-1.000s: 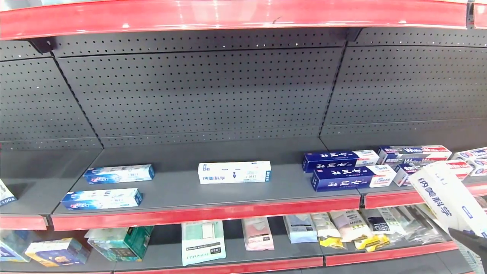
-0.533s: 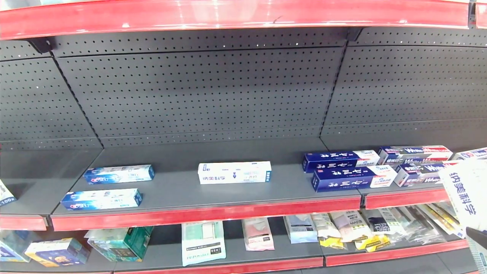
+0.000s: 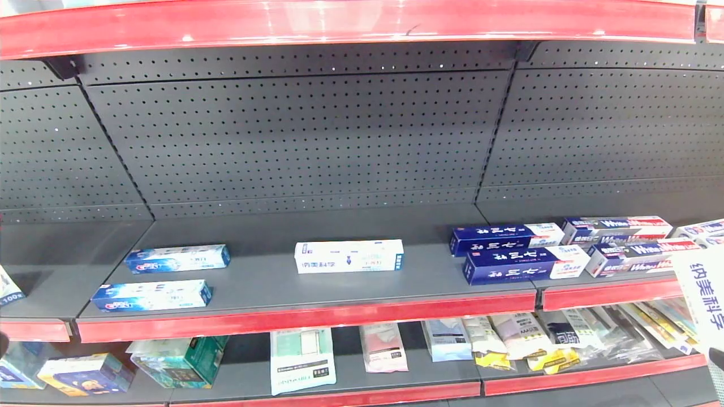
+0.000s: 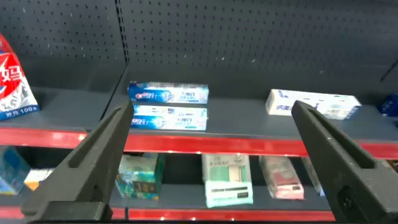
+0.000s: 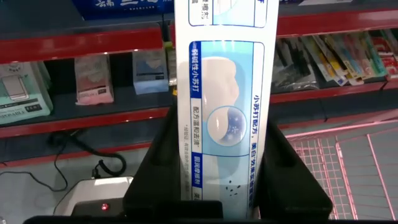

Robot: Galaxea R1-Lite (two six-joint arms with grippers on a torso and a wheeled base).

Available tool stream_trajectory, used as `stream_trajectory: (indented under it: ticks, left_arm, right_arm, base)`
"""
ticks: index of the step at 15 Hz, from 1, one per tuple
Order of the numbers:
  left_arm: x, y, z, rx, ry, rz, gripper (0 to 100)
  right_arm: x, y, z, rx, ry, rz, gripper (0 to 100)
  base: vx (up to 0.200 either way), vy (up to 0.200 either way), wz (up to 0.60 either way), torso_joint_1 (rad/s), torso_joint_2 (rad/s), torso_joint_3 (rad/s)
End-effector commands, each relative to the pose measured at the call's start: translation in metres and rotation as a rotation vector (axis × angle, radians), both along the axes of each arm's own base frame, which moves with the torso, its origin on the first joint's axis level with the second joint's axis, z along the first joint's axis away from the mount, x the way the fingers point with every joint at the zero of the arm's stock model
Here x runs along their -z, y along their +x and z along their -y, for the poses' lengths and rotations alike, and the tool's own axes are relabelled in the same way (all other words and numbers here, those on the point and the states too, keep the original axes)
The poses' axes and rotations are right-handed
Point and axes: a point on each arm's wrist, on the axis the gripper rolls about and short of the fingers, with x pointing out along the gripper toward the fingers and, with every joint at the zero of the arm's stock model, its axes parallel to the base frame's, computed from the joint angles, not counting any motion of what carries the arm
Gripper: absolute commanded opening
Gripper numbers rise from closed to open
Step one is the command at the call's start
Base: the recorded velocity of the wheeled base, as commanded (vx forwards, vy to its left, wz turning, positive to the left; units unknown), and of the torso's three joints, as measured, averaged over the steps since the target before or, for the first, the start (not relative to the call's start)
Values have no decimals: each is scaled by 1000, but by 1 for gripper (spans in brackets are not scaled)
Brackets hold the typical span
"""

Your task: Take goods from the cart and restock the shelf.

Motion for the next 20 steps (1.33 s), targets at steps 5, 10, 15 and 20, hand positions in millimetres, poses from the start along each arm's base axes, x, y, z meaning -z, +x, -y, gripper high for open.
stream_trajectory:
  ticks: [5,10,15,20]
  left_arm:
    - [8,163,31,27,15,-162,100]
    - [38,185,70,299,50,-303,100]
    - [58,211,57,565,214,-354,100]
    - [54,300,82,520,115,-270,100]
  right_arm:
    - [0,1,0,-12,-5,-6,0]
    - [0,4,0,-30,-31,-21,0]
    - [2,14,-1,-53,-48,-76,0]
    - [6,23,0,-79,-100,-139,0]
  base:
    - [0,0,0,0,0,0]
    - [0,0,0,0,0,0]
    - [0,0,0,0,0,0]
    - [0,0,0,0,0,0]
